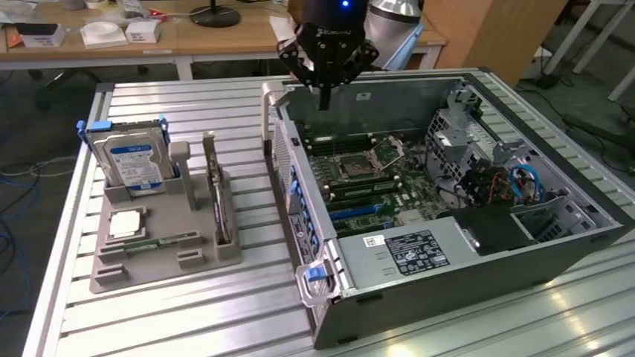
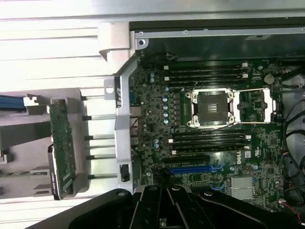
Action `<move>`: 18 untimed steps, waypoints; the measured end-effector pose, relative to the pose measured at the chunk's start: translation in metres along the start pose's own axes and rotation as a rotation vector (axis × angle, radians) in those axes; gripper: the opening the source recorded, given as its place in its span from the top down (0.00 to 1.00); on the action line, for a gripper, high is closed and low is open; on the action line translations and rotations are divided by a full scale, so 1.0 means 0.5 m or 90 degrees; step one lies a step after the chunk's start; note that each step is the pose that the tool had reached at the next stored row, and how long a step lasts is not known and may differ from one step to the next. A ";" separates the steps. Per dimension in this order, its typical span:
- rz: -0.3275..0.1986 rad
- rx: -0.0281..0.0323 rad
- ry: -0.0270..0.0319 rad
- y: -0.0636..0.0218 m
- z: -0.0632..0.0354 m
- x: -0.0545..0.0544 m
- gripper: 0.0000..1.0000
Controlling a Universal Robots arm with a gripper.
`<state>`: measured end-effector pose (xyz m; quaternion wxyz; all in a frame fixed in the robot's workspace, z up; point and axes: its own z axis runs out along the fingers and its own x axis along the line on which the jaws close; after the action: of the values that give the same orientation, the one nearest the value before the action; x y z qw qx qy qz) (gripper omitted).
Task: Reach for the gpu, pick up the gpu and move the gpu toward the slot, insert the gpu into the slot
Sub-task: 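Reach for the gpu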
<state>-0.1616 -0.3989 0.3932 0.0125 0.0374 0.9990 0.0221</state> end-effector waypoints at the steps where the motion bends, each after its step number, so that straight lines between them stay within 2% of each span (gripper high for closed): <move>1: 0.000 0.0000 0.0000 0.000 0.000 0.007 0.90; 18: 0.000 0.0000 0.0000 -0.009 -0.003 0.120 0.90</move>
<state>-0.2220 -0.3988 0.3931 0.0125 0.0374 0.9990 0.0221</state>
